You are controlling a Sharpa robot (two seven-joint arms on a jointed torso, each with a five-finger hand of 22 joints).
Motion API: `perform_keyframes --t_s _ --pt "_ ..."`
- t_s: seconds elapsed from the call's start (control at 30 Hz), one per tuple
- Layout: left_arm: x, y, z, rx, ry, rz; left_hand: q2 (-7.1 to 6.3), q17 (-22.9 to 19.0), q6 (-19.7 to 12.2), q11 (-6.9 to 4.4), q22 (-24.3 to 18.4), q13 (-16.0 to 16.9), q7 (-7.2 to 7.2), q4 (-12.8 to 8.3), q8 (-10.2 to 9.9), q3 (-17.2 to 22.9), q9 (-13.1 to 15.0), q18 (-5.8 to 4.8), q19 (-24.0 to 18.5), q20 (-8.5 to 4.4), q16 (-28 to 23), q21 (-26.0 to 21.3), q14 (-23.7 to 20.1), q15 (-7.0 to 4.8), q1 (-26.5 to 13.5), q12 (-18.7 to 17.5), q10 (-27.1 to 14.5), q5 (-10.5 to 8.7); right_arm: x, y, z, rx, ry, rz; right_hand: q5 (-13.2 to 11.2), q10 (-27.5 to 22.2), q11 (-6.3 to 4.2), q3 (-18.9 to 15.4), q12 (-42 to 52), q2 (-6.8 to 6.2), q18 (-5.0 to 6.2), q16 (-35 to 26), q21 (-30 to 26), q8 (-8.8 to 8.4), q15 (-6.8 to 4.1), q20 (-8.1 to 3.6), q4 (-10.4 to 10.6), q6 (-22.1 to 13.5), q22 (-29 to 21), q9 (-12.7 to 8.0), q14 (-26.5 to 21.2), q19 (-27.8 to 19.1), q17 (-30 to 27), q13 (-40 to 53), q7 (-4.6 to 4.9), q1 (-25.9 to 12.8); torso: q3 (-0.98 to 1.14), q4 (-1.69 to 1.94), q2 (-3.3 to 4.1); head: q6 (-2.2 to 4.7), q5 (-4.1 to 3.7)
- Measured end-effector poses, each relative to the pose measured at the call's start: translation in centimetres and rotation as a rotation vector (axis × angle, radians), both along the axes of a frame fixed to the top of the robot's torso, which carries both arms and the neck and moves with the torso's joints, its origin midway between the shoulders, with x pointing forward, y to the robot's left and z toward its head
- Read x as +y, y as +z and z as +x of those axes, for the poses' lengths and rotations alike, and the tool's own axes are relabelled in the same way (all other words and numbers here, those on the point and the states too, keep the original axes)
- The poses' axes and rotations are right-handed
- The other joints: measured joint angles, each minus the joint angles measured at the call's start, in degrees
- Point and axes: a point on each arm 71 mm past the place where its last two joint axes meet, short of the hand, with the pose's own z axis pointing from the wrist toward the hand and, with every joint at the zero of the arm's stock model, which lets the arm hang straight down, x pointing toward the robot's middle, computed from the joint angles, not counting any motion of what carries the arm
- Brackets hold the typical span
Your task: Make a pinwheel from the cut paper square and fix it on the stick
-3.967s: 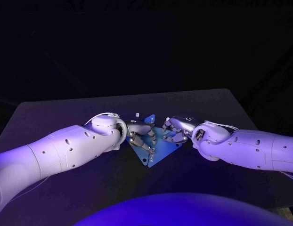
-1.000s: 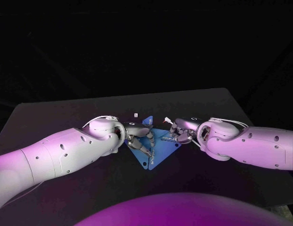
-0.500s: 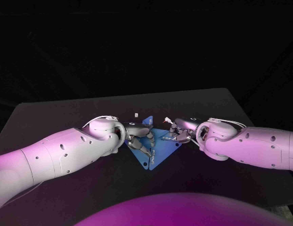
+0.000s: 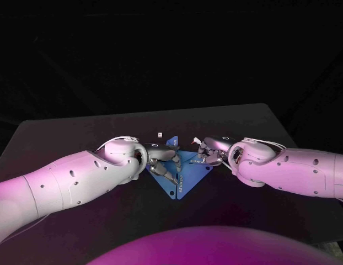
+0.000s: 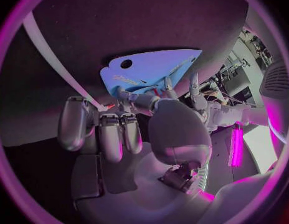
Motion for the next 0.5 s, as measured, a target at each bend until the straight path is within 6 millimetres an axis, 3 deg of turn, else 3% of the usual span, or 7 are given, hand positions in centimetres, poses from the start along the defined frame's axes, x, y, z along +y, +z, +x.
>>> perform_keyframes --t_s 0.5 --pt "0.16 0.31 -0.20 -0.037 0.008 -0.014 -1.21 0.05 0.10 -1.13 0.05 0.10 0.72 -0.01 0.52 0.01 0.00 0.00 0.00 0.00 0.00 0.00 0.31 -0.31 -1.21 0.00 1.13 0.00 0.14 0.03 0.22 -0.019 -0.001 0.004 -0.87 0.00 0.00 0.00 0.00 0.31 0.00 0.00 0.00 0.22 0.00 0.00 0.00 0.00 0.04 0.00 0.00 -0.01 0.00 -0.01 0.00 0.31 0.05 -0.08 -0.03 0.00 0.09"
